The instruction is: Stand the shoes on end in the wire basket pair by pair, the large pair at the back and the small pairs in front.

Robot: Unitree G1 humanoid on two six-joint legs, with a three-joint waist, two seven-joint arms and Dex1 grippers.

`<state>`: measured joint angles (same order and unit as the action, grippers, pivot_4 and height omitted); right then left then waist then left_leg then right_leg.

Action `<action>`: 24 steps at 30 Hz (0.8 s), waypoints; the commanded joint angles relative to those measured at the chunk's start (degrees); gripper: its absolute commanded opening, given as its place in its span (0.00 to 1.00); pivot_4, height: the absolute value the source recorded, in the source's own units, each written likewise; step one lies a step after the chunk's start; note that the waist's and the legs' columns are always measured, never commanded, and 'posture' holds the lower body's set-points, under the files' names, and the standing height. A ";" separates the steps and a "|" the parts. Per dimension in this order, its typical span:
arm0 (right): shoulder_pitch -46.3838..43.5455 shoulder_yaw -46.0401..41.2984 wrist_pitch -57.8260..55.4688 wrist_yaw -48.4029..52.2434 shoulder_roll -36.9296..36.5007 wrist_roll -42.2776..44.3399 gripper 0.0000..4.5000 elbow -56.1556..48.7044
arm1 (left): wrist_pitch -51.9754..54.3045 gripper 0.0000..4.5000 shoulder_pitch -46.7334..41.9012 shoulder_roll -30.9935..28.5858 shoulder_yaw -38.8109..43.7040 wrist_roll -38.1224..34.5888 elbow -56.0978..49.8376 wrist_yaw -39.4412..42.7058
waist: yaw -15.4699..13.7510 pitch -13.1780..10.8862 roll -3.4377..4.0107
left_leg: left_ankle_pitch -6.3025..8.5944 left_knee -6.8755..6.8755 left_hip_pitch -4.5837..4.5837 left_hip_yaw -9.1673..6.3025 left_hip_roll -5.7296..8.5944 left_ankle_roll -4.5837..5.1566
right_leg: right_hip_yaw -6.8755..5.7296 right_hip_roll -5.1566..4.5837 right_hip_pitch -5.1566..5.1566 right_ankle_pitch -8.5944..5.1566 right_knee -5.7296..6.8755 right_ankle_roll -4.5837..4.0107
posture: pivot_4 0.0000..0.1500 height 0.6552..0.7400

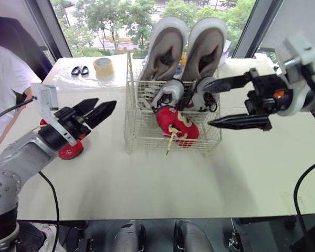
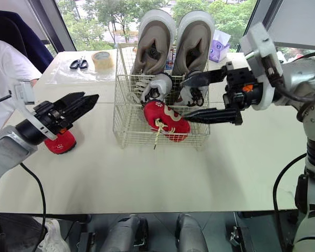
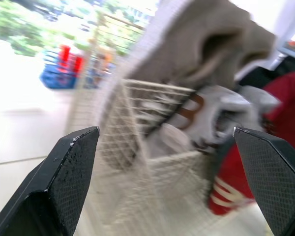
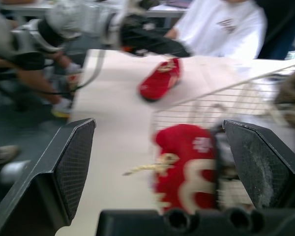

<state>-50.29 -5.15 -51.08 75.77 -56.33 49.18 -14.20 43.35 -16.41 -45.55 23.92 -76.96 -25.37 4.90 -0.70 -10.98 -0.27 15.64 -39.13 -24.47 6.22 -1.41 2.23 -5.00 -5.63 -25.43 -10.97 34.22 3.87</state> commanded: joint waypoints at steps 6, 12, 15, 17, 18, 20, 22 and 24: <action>-0.83 3.71 -4.54 9.47 -9.04 3.36 1.00 -6.53 | 26.71 1.00 -19.92 -13.76 0.41 9.13 25.40 -29.16 | 0.09 0.00 0.01 | 0.03 0.02 0.00 -0.06 0.02 0.06 | -0.03 0.09 -0.02 0.01 0.01 0.02 | 1.00 1.00; -1.25 7.55 3.27 13.55 -10.45 -5.16 1.00 -1.80 | 38.90 1.00 -28.69 -7.04 9.69 12.78 34.18 -46.86 | 0.00 -0.12 -0.27 | -0.16 0.02 -0.01 -0.01 0.04 -0.28 | -0.01 0.05 -0.03 0.13 0.05 0.27 | 1.00 1.00; -0.49 7.74 4.92 13.87 -10.30 -6.93 1.00 -0.92 | 42.89 1.00 -29.75 -5.45 12.45 16.25 35.41 -48.16 | 0.00 -0.16 -0.38 | -0.23 0.02 -0.01 0.00 0.04 -0.43 | -0.02 0.05 -0.04 0.14 0.08 0.28 | 1.00 1.00; 0.26 7.33 4.94 13.15 -9.96 -7.13 1.00 -0.91 | 46.23 1.00 -30.09 -4.35 13.18 18.39 36.32 -46.72 | 0.00 -0.15 -0.41 | -0.21 0.03 -0.01 0.00 0.04 -0.50 | -0.03 0.05 -0.05 0.14 0.10 0.28 | 1.00 1.00; 0.65 7.09 4.96 12.82 -9.88 -7.25 1.00 -0.97 | 47.33 1.00 -30.26 -3.83 13.06 19.48 36.44 -45.58 | -0.03 -0.14 -0.41 | -0.18 0.03 0.00 0.00 0.04 -0.59 | -0.03 0.04 -0.05 0.14 0.12 0.28 | 1.00 1.00; 1.44 6.53 4.32 12.32 -10.07 -6.95 1.00 -1.51 | 48.38 1.00 -30.60 -2.64 13.19 22.46 37.21 -43.89 | -0.17 -0.13 -0.44 | -0.18 0.03 0.00 -0.01 0.05 -0.68 | -0.05 0.03 -0.05 0.14 0.14 0.27 | 1.00 1.00; 2.21 5.86 3.66 11.88 -10.41 -6.36 1.00 -2.34 | 48.77 1.00 -30.80 -1.68 13.49 25.76 38.71 -42.31 | -0.13 -0.10 -0.50 | -0.19 0.02 0.00 -0.03 0.05 -0.73 | -0.06 0.01 -0.05 0.15 0.16 0.26 | 1.00 1.00; 2.76 4.99 2.86 11.07 -10.53 -5.65 1.00 -3.16 | 47.98 1.00 -30.66 -1.42 12.63 29.01 41.19 -39.74 | -0.04 -0.10 -0.50 | -0.19 0.03 0.00 -0.03 0.04 -0.74 | -0.06 -0.03 -0.07 0.16 0.16 0.25 | 1.00 1.00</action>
<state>-47.20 2.73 -47.84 87.41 -65.94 42.41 -15.87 91.85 -45.82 -46.14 35.66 -50.74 15.49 -36.45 -0.73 -11.07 -0.77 15.45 -39.10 -24.47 6.19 -1.37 1.48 -5.06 -5.68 -25.52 -10.81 34.40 4.12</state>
